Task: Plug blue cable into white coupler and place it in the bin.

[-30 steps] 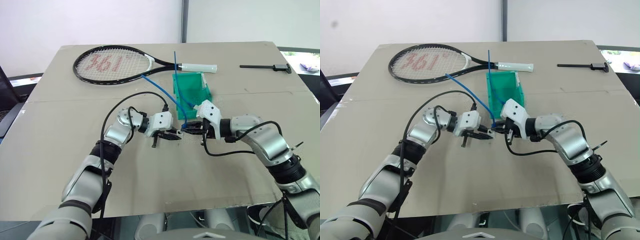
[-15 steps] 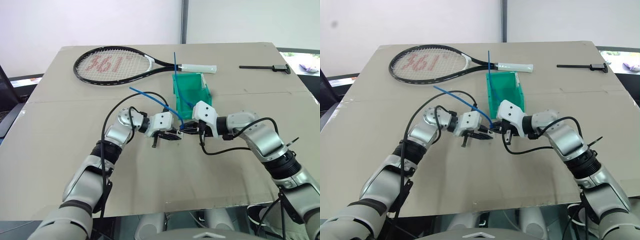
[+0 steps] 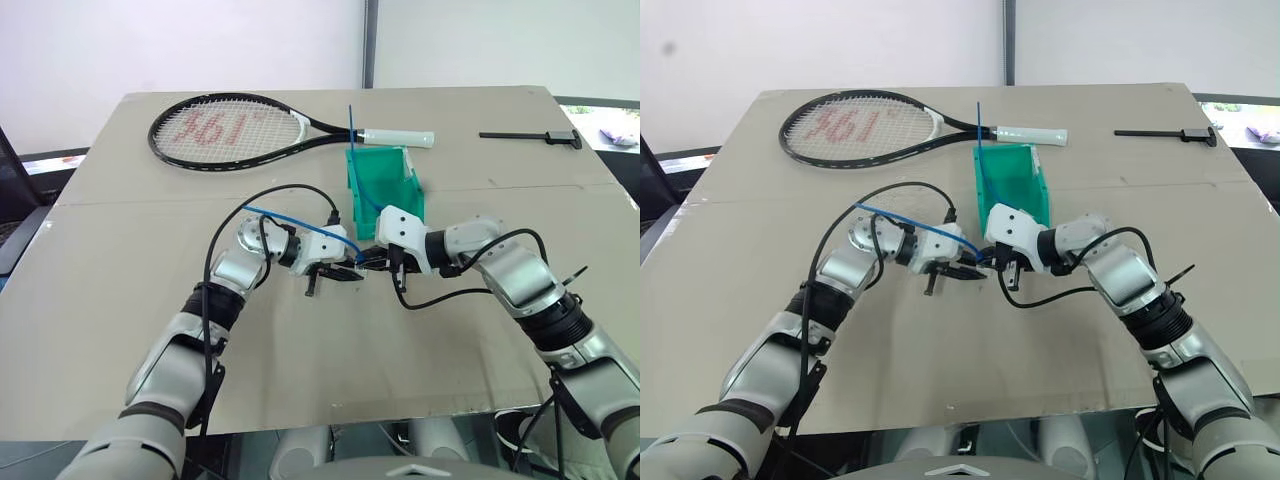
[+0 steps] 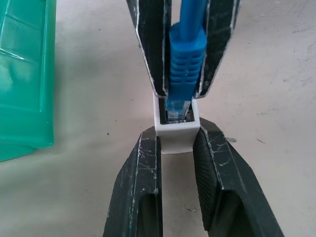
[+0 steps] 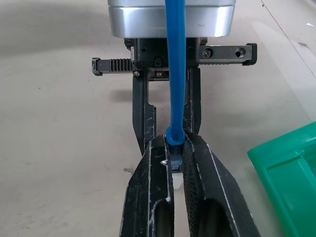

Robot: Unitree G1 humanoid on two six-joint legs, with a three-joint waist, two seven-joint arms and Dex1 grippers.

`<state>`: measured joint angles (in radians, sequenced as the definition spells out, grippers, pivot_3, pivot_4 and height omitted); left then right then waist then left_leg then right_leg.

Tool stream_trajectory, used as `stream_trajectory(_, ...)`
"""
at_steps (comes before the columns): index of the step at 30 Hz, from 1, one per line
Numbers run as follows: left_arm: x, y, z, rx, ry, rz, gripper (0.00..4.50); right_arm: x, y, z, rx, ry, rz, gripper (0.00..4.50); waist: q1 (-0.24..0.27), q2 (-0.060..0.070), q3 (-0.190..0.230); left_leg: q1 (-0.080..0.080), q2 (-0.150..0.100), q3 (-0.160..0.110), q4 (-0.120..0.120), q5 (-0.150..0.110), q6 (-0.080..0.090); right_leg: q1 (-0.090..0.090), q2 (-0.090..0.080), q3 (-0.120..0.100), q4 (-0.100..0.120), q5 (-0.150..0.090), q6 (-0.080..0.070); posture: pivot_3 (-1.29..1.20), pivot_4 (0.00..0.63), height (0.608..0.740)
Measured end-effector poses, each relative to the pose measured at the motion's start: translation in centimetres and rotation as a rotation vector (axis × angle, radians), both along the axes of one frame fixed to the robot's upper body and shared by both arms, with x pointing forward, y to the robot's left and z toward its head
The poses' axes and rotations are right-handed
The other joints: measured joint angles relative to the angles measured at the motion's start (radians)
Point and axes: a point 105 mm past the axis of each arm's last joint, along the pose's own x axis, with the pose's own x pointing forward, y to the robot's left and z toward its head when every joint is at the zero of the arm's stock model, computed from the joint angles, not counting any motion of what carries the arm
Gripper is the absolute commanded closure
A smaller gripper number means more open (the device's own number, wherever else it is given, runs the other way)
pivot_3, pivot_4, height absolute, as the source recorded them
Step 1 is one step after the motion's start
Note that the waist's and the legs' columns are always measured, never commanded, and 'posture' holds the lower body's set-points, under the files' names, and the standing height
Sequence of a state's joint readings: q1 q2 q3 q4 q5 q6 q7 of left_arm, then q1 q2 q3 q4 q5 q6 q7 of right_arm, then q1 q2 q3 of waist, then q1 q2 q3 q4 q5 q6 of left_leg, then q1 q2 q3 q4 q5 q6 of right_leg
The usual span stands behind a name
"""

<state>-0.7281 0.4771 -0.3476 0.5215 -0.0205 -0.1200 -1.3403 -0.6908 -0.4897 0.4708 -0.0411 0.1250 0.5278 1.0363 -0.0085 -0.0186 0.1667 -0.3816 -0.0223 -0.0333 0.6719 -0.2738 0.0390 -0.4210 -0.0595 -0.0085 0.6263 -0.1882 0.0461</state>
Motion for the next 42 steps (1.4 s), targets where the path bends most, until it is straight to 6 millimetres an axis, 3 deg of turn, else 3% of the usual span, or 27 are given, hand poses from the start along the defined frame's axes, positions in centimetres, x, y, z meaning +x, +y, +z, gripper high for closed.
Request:
stream_trajectory(8,0.0,0.0,-0.6,-0.005,0.02,0.03,4.2,0.0,-0.1,-0.9,0.007,-0.046,0.012,4.5,-0.001,0.002,-0.015,0.004,0.0,-0.001,0.0,0.0,0.0,0.004,0.0,0.0,0.0,0.0,0.0,0.0,0.15,0.74)
stream_trajectory(12,-0.3,-0.1,-0.6,-0.05,0.061,0.065,4.2,0.8,-0.5,-1.3,0.165,-0.043,-0.09,3.13,-0.001,0.003,-0.013,0.001,0.0,-0.001,0.0,0.0,0.0,0.002,0.0,0.0,0.0,0.0,0.0,0.0,0.15,0.74)
stream_trajectory(13,-0.4,-0.3,-0.4,-0.068,0.079,0.073,4.2,0.8,-0.9,-1.0,0.209,-0.038,-0.12,2.54,-0.001,0.003,-0.013,0.0,0.0,-0.001,0.0,0.0,0.0,0.0,-0.001,0.0,0.0,0.0,0.0,0.0,0.15,0.74)
stream_trajectory(16,-0.7,-0.9,1.0,-0.143,0.12,0.084,4.2,0.5,-2.5,1.9,0.319,-0.117,-0.167,1.21,0.0,0.003,-0.011,-0.004,0.0,-0.001,0.001,0.0,0.0,-0.003,-0.001,-0.001,0.0,0.0,0.0,0.0,0.15,0.74)
stream_trajectory(19,-0.5,-0.9,3.6,-0.254,0.191,0.154,4.2,-1.2,-4.9,5.7,0.421,-0.279,-0.218,1.21,0.0,0.003,-0.011,-0.005,0.0,-0.002,-0.001,0.0,0.0,-0.004,-0.001,-0.001,0.0,0.0,0.001,0.0,0.15,0.74)
stream_trajectory(22,-0.3,-0.6,5.6,-0.336,0.273,0.224,4.2,-3.3,-6.7,6.8,0.434,-0.343,-0.269,1.21,-0.001,0.002,-0.011,-0.005,0.0,-0.003,-0.002,0.0,0.0,-0.004,-0.001,-0.002,0.0,-0.001,0.002,0.0,0.15,0.74)
stream_trajectory(27,1.7,-1.9,9.8,-0.439,0.334,0.351,4.2,-5.8,-9.4,5.1,0.376,-0.344,-0.458,1.21,0.005,0.0,-0.009,-0.003,-0.001,-0.002,0.001,0.0,0.0,-0.002,-0.002,-0.002,0.0,-0.003,0.005,0.0,0.15,0.74)
stream_trajectory(30,4.3,-3.6,11.6,-0.46,0.357,0.48,4.2,-6.8,-10.7,4.4,0.364,-0.351,-0.569,1.21,0.01,-0.002,-0.008,0.001,-0.002,-0.003,0.001,0.0,0.0,0.004,-0.001,-0.002,0.0,-0.004,0.007,0.0,0.15,0.74)
stream_trajectory(33,6.5,-3.8,11.9,-0.452,0.375,0.606,4.2,-7.4,-11.3,3.5,0.348,-0.336,-0.642,1.21,0.0,-0.002,-0.008,0.002,-0.002,-0.002,0.0,0.0,0.0,0.004,-0.001,-0.001,0.0,-0.004,0.007,0.0,0.15,0.74)
stream_trajectory(37,7.8,-4.7,10.1,-0.42,0.456,0.672,4.2,-7.6,-12.0,2.8,0.332,-0.336,-0.707,1.21,-0.004,-0.002,-0.008,0.001,-0.002,-0.002,-0.001,0.0,0.0,0.002,-0.001,-0.001,0.0,-0.004,0.007,0.0,0.15,0.74)
stream_trajectory(38,8.0,-5.1,9.7,-0.412,0.48,0.681,3.4,-7.7,-12.0,2.8,0.341,-0.343,-0.721,1.16,-0.002,-0.002,-0.007,0.0,-0.002,-0.002,-0.001,0.0,0.0,0.002,-0.001,-0.001,0.0,-0.004,0.007,0.0,0.15,0.74)
stream_trajectory(40,8.5,-5.4,9.3,-0.401,0.49,0.705,2.89,-7.8,-12.0,3.0,0.348,-0.353,-0.73,1.16,0.0,-0.003,-0.007,0.0,-0.002,-0.002,-0.001,0.0,0.0,0.001,-0.001,-0.001,-0.001,-0.004,0.007,0.0,0.15,0.74)
stream_trajectory(42,8.9,-5.7,9.1,-0.383,0.489,0.734,1.92,-7.8,-12.0,3.2,0.348,-0.364,-0.742,1.16,0.001,-0.004,-0.006,-0.001,-0.003,-0.002,-0.001,0.0,0.0,0.001,-0.002,-0.001,-0.001,-0.004,0.007,0.0,0.15,0.74)
